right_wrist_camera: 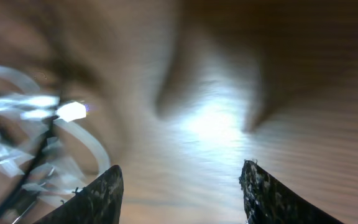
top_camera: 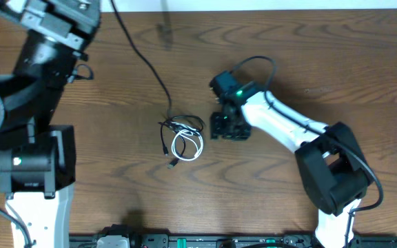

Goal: Untangle cables

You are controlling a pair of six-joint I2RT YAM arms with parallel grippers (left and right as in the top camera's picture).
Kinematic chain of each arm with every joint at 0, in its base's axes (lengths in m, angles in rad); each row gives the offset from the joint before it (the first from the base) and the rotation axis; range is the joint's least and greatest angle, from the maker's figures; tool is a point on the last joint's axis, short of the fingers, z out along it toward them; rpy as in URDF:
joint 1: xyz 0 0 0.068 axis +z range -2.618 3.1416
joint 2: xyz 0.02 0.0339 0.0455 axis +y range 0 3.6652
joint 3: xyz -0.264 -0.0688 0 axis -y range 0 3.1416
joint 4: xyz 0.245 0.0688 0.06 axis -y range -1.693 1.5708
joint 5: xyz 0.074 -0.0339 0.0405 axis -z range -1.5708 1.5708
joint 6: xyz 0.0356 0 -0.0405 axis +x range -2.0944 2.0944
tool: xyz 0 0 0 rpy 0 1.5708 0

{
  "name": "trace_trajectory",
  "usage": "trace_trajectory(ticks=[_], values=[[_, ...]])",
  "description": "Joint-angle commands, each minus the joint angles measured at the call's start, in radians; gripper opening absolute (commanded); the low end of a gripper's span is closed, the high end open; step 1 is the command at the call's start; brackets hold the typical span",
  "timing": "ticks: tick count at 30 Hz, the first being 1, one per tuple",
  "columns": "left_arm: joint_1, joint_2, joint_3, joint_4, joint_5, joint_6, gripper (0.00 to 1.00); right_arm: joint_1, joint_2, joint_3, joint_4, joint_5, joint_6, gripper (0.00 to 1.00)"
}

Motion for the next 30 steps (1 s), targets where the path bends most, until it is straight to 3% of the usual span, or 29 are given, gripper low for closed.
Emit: trace_trajectory(ticks=[1,5,9,11,13,18,24,30], values=[[0.075,-0.03,0.016,-0.038,-0.009,-0.013,0.08,-0.1,-0.069,0.002,-0.037,0.08,-0.02,0.57],[0.089,-0.029,0.016,-0.117,-0.002,-0.07,0.07,-0.177,-0.167,0.002,-0.026,-0.013,-0.09,0.59],[0.089,-0.025,0.016,-0.232,-0.029,-0.087,0.07,-0.151,-0.257,0.002,0.086,-0.522,-0.425,0.68],[0.089,-0.022,0.016,-0.314,-0.062,-0.087,0.07,-0.104,-0.267,0.002,0.074,-0.591,-0.538,0.7],[0.089,-0.021,0.016,-0.327,-0.072,-0.089,0.07,-0.023,-0.257,-0.001,0.042,-0.527,-0.645,0.7],[0.089,-0.025,0.016,-0.31,-0.089,-0.139,0.07,0.147,-0.224,-0.006,0.054,-0.197,-0.658,0.75],[0.089,-0.025,0.016,-0.31,-0.089,-0.16,0.07,0.267,-0.219,-0.009,0.109,-0.061,-0.746,0.69],[0.089,-0.043,0.016,-0.296,-0.089,-0.18,0.08,0.277,-0.219,-0.052,0.223,0.005,-0.746,0.75]])
